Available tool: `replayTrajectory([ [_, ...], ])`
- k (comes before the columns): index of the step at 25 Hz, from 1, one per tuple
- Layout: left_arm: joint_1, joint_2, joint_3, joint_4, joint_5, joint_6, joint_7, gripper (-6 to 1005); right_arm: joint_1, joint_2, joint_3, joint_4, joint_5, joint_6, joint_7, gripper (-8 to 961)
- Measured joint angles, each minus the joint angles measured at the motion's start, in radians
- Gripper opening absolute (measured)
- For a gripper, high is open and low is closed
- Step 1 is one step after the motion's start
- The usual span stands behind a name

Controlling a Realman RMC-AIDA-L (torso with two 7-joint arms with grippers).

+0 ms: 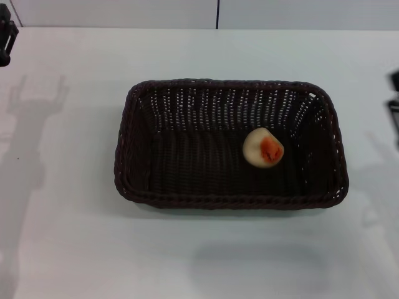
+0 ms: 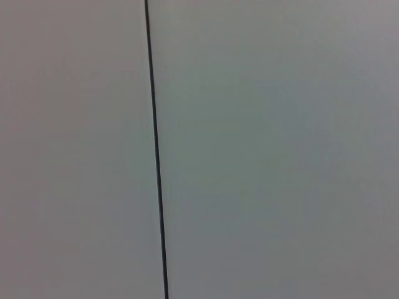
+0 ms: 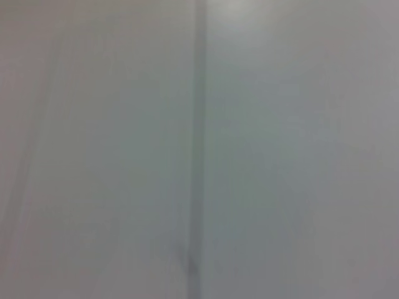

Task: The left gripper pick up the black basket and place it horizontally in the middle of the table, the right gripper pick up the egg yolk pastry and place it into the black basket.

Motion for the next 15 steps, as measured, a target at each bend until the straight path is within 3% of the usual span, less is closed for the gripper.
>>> replayTrajectory([
  [5,0.006,0.0,-0.001,0.0,-0.003,0.002,0.0,827,-0.123,-0.003,0.103,-0.018,0.001,-0.07,0.004,651],
  [9,0.018,0.0,-0.001,0.0,-0.002,0.003,0.0,827,-0.169,-0.002,0.136,-0.037,0.002,-0.06,0.018,755],
  [15,0.039,-0.001,0.006,0.005,0.0,0.004,-0.028,827,-0.239,0.0,0.165,-0.056,0.084,-0.033,0.096,755],
])
